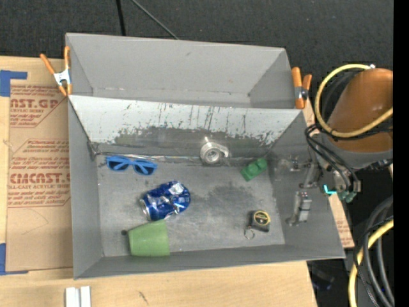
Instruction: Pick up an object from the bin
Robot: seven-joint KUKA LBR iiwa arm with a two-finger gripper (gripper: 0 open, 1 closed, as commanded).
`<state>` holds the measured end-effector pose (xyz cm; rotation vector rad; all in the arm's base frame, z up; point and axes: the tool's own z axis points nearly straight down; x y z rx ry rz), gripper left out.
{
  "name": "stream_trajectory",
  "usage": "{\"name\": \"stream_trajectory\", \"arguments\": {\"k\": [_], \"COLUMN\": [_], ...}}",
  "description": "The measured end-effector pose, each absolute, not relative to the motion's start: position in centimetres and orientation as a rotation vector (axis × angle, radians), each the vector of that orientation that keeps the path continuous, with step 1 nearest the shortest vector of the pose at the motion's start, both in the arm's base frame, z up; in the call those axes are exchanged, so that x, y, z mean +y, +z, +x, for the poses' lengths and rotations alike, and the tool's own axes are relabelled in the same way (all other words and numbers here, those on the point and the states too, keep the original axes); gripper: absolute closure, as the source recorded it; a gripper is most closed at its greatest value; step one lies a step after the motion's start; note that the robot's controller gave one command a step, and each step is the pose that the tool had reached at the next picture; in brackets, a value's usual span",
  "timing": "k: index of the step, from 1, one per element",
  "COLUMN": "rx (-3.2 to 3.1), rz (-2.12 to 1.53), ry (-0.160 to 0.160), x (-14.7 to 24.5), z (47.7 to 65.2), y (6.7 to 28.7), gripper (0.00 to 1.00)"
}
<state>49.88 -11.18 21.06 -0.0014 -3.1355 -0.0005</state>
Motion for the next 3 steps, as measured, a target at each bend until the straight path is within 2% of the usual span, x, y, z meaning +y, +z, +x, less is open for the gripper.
{"name": "stream_trajectory", "arguments": {"k": [1,2,3], "rx": [-3.118,-2.940,-2.723], "rz": [0.382,1.114,1.579], "ry": [-0.002,-0.002,-0.008], "x": [-11.9,-9.9,-12.0], "z": [48.5,49.8,50.5], "y": [8.9,6.9,7.1], "gripper": [0.00,0.00,0.00]}}
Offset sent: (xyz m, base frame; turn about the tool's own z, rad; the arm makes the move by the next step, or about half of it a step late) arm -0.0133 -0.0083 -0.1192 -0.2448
